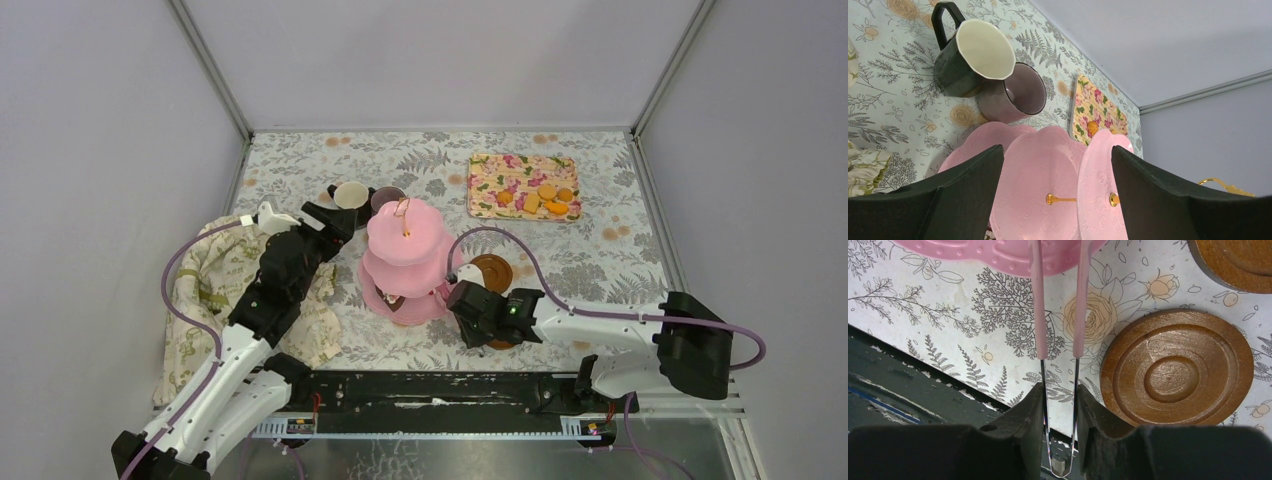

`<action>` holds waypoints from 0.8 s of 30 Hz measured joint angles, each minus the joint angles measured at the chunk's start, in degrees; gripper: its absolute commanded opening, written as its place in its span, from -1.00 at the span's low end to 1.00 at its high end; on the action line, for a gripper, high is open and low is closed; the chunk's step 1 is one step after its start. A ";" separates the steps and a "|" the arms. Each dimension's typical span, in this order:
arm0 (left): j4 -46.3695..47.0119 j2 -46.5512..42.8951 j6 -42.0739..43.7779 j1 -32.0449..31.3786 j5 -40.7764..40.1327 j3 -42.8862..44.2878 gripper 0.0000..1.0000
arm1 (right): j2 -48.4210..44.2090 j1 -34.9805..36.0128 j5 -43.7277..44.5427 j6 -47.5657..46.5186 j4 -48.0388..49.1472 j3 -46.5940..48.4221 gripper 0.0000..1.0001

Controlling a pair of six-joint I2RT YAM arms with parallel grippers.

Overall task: Serve the afternoon tea
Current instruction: Place the desert on the desert table.

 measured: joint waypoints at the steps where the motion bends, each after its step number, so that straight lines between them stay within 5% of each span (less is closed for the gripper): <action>1: 0.02 0.00 0.00 0.00 0.00 0.00 0.73 | 0.39 0.00 0.04 0.04 0.20 0.11 -0.78; 24: 0.44 0.00 0.00 0.00 0.04 -0.39 0.73 | 4.50 0.00 0.04 0.11 2.36 2.29 -0.33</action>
